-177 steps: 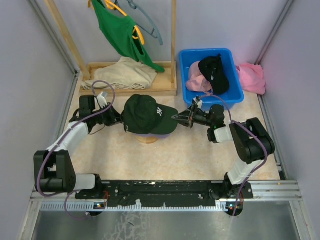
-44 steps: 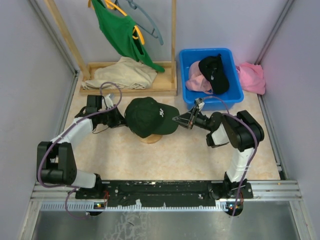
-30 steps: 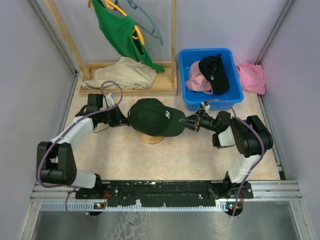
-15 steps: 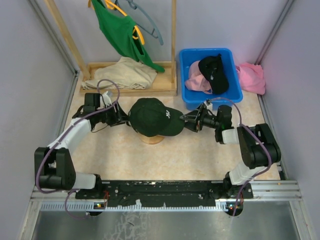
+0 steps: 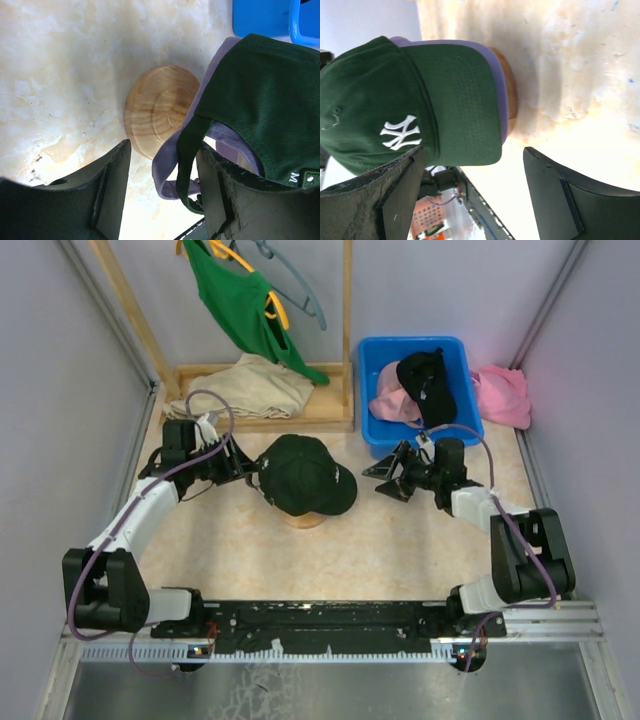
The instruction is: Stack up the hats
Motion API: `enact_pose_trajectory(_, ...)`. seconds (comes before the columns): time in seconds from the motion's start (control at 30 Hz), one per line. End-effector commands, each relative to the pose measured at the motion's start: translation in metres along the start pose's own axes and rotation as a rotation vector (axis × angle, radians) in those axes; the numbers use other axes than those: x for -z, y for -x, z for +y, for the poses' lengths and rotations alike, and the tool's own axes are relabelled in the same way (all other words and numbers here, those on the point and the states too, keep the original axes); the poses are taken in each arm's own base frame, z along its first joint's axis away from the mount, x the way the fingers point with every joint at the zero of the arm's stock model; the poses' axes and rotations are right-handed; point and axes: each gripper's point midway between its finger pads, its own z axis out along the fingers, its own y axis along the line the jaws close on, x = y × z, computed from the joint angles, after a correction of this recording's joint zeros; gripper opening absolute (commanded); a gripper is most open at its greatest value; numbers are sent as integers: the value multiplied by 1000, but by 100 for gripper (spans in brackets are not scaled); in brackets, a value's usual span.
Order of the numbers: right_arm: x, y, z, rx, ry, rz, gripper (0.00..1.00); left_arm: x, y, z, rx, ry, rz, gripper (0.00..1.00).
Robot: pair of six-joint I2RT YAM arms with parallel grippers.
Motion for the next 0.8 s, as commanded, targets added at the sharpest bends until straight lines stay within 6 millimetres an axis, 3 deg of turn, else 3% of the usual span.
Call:
enact_pose_trajectory(0.0,12,15,-2,114,-109,-62,79,6,11,-2,-11,17,-40,61)
enact_pose_trajectory(0.17,26,35,7,203,-197,-145,79,14,18,1,-4,64,-70,61)
enact_pose_trajectory(0.43,47,84,44,361,-315,-258,79,39,48,-25,-48,33,-184,64)
enact_pose_trajectory(0.6,47,113,59,404,-348,-307,80,44,53,-31,-60,25,-188,66)
enact_pose_trajectory(0.77,42,147,64,453,-403,-364,80,39,47,-20,-52,63,-166,67)
